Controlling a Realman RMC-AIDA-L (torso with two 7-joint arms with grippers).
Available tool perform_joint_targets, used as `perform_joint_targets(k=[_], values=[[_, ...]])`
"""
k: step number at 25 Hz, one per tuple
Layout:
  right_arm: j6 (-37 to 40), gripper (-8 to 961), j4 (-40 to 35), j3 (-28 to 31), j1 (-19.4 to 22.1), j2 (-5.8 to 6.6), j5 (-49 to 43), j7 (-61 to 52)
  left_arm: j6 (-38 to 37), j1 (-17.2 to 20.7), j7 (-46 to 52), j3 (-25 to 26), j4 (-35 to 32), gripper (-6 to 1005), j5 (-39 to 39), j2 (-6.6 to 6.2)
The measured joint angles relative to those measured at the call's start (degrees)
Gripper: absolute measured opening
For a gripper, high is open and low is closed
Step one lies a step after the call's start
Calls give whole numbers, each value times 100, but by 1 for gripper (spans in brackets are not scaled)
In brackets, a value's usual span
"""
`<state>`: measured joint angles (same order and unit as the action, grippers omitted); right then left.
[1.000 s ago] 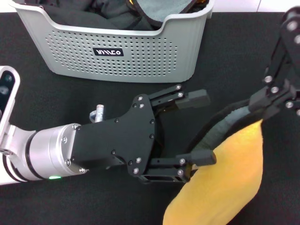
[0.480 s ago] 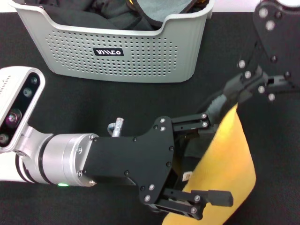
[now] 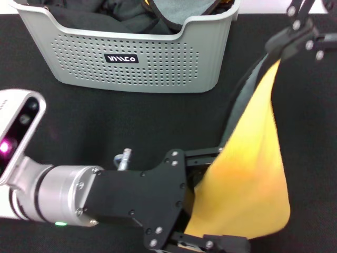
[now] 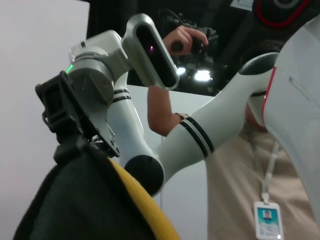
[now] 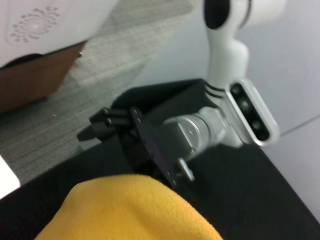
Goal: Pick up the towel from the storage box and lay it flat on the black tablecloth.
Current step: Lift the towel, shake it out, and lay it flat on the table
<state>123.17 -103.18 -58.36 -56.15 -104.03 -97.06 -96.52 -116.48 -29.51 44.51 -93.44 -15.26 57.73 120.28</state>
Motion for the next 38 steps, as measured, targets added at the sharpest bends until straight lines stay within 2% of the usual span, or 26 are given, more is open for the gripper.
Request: perform_joint_targets(k=[5, 9, 14, 17, 22, 24, 26, 30, 33, 38], values=[[-7, 9, -60, 238, 119, 101, -81, -103, -19, 396, 4, 34, -256, 786, -187, -24], [-5, 9, -210, 395, 391, 176, -88, -166, -24, 762, -3, 56, -559, 787, -518, -69], [0, 9, -358, 723, 840, 149, -79, -138, -23, 893, 1, 56, -624, 787, -961, -164], [-1, 9, -576, 759, 1351, -73, -80, 148, -5, 860, -63, 61, -490, 787, -1283, -147], [-5, 10, -990, 894, 2482, -753, -91, 1147, 2, 738, -110, 170, -312, 787, -1482, -71], [-5, 10, -1107, 881, 2862, -958, -91, 1436, 5, 728, -111, 155, -211, 786, -1399, -48], [-3, 10, -1156, 829, 3145, -1080, -96, 1654, 10, 699, -122, 145, -25, 786, -1304, -24], [21, 10, -1138, 675, 3519, -1120, -62, 1891, 89, 571, -152, 153, 457, 785, -1228, -1], [21, 10, -1016, 488, 3541, -1117, -64, 1998, 224, 504, -156, 178, 517, 784, -1261, 5], [15, 9, -753, 386, 2955, -1047, -16, 1944, 441, 157, -141, 181, 506, 781, -1282, 22]])
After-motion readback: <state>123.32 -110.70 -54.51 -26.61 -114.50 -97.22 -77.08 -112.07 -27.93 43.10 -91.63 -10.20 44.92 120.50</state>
